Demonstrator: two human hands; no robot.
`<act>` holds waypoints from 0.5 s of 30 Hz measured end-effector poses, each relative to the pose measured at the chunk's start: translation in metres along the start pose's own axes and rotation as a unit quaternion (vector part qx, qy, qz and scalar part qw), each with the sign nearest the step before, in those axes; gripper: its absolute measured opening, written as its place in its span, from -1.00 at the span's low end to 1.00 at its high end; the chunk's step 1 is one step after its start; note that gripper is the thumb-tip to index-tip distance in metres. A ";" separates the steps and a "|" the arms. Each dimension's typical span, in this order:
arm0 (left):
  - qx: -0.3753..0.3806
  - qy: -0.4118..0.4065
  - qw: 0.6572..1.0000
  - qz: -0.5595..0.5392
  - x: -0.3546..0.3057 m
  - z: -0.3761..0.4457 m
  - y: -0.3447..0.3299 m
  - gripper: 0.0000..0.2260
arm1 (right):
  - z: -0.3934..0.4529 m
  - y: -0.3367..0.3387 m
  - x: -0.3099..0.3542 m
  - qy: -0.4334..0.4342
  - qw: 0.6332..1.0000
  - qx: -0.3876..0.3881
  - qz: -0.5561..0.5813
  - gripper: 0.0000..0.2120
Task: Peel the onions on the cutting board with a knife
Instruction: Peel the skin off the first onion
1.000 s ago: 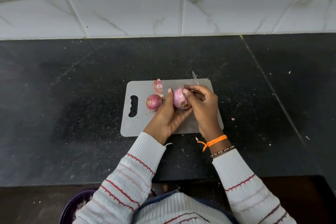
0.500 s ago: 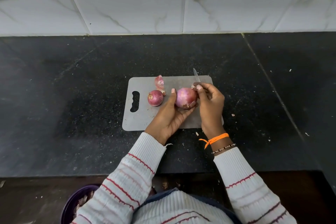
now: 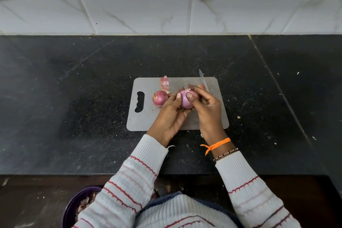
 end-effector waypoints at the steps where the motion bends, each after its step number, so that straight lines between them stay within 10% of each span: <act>1: -0.004 0.000 1.000 0.002 0.000 0.000 0.002 -0.72 | 0.000 0.001 -0.002 -0.003 1.000 -0.007 0.009 -0.75; 7: -0.068 0.042 0.997 0.012 0.009 0.000 0.012 -0.72 | 0.009 0.016 -0.014 -0.020 0.998 -0.060 0.013 -0.83; 15: -0.077 0.078 0.993 0.039 0.010 0.002 0.010 -0.48 | 0.014 0.010 -0.007 -0.009 0.993 0.072 -0.092 -0.71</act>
Point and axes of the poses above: each hand's wrist, its own z-axis towards the middle knuckle, its own y-axis out of the back of the hand, x = y × z, the point moved 7 cm from there along z, towards the middle knuckle, and after that the axes turned 2 degrees about -x, right-handed, at the moved point
